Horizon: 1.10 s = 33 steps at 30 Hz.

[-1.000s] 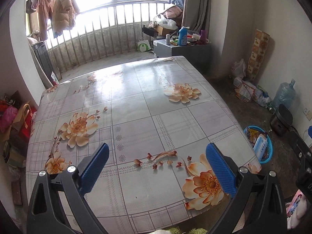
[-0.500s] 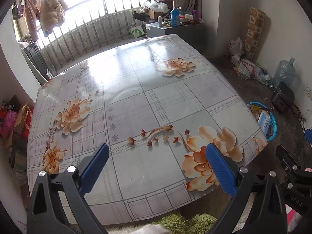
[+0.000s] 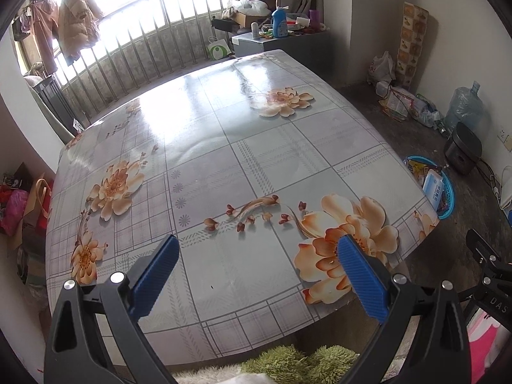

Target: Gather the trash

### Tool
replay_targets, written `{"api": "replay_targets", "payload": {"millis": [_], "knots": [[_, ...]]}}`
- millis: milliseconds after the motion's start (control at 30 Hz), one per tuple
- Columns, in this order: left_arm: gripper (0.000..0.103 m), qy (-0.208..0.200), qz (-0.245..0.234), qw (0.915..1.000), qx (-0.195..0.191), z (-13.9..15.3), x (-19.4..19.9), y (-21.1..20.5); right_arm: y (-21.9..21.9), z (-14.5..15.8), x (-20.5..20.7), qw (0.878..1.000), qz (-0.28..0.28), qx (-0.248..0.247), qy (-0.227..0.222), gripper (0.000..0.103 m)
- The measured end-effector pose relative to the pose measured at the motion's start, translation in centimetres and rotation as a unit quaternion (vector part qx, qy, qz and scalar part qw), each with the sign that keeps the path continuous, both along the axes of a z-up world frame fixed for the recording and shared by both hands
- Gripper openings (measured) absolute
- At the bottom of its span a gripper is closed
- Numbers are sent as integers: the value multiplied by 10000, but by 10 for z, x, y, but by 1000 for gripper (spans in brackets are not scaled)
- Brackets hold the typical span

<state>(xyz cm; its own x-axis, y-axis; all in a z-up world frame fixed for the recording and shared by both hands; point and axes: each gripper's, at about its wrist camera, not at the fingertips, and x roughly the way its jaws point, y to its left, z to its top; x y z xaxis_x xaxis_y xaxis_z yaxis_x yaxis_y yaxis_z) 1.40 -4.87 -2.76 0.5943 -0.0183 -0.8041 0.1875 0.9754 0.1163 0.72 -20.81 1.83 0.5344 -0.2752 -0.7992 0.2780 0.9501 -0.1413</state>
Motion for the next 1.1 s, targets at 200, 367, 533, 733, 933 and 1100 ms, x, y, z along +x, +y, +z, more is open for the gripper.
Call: {"api": "replay_targets", "payload": {"millis": [200,367,533,733,933,1100], "knots": [[97,1,-31,10000,20,1,-3,-3,-1,-1,-1,10000,-6,16,27,95],[97,11,-55,10000,45,0,-5,-4,-2,-1,-1,10000,-10,35,27,95],[97,13,-60,10000,47,0,-5,-4,-3,-1,-1,10000,-33,45,30,95],[97,20,-114,9999,61,1,-3,-6,-3,0,-1,10000,-37,49,28,95],[97,40,-122,9999,66,1,-2,-7,-5,0,-1,10000,-33,52,43,95],[97,74,-135,9999,77,-1,1,-7,-6,-1,-2,10000,-34,57,69,95]]}}
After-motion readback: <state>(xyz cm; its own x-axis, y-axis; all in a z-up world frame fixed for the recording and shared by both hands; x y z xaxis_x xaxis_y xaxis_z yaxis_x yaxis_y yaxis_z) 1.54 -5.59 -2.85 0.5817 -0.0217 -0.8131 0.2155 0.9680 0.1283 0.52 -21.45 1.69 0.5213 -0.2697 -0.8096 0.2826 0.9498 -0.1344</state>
